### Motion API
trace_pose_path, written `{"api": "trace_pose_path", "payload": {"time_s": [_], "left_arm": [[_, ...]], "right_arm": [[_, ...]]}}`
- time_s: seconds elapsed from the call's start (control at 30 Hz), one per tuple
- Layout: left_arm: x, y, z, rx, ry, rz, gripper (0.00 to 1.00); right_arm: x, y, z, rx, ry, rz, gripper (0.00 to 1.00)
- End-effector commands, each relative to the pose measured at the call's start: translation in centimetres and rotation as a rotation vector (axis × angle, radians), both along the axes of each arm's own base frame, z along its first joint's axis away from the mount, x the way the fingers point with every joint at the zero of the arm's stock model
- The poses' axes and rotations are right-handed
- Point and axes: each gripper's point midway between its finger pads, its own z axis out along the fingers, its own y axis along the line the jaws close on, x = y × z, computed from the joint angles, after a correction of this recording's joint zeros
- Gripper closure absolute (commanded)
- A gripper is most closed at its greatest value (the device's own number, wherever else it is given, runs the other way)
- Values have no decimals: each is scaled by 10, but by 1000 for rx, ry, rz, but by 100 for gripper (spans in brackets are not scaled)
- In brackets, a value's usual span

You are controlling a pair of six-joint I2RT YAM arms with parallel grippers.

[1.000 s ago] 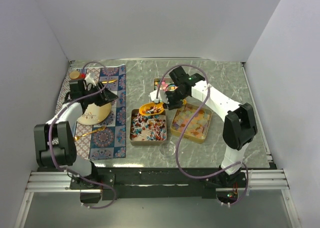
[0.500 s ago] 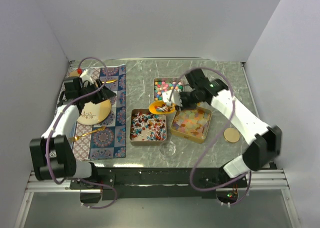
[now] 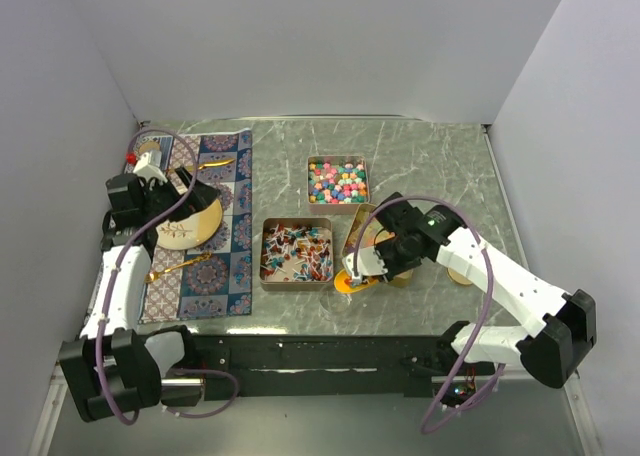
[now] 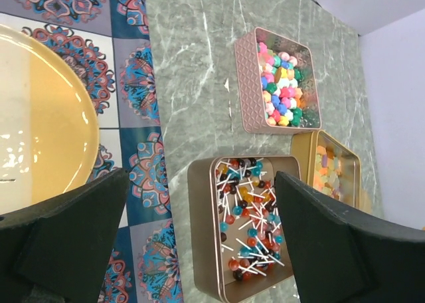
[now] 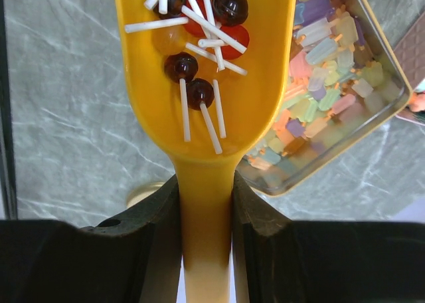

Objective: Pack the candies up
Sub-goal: Place the fake candies in the packing bottle.

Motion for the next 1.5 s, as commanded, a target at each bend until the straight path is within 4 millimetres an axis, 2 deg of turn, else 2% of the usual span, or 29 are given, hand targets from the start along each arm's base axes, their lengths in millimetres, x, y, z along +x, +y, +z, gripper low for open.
{"api": "trace_pose_path", "payload": {"time_s": [0.0,0.17,0.43,0.7,0.97,1.13,1.2,1.23,1.27,1.3,1.33,1.37,1.4,1.47], "left_arm": [[-3,6,14,8,-58,36,3],[-9,5,17,-21,-83,46,3],[-15,4,12,-51,-83,71,3],[-22,0,23,-72,-141,81,3],[-33,-3,27,-85,-169,80,3],[-39,-8,30,-122,-185,73,3],[-41,-12,34,-135,-188,53,2],[-43,-16,36,-148,-185,36,2],[-43,-20,40,-178,-181,22,2],[-49,-32,44,-209,-181,-54,3],[-53,-43,47,-231,-182,-109,3],[-53,-50,50,-254,-181,-143,3],[-58,-60,51,-268,-177,-203,2],[-62,-69,52,-273,-175,-260,2]], "right_arm": [[10,4,8,-46,-88,10,100],[17,7,6,-133,-134,-1,100],[16,14,5,-244,-197,10,100],[18,18,11,-329,-238,-8,100],[12,6,19,-421,-285,32,100],[8,9,28,-412,-302,37,100],[8,12,33,-389,-303,14,100],[11,18,44,-344,-315,-14,100],[9,23,46,-305,-290,-30,100],[10,27,51,-274,-275,-55,100],[13,31,65,-220,-264,-121,100],[12,39,63,-196,-221,-142,100],[17,47,72,-146,-220,-171,100],[24,55,73,-95,-189,-237,100]]}}
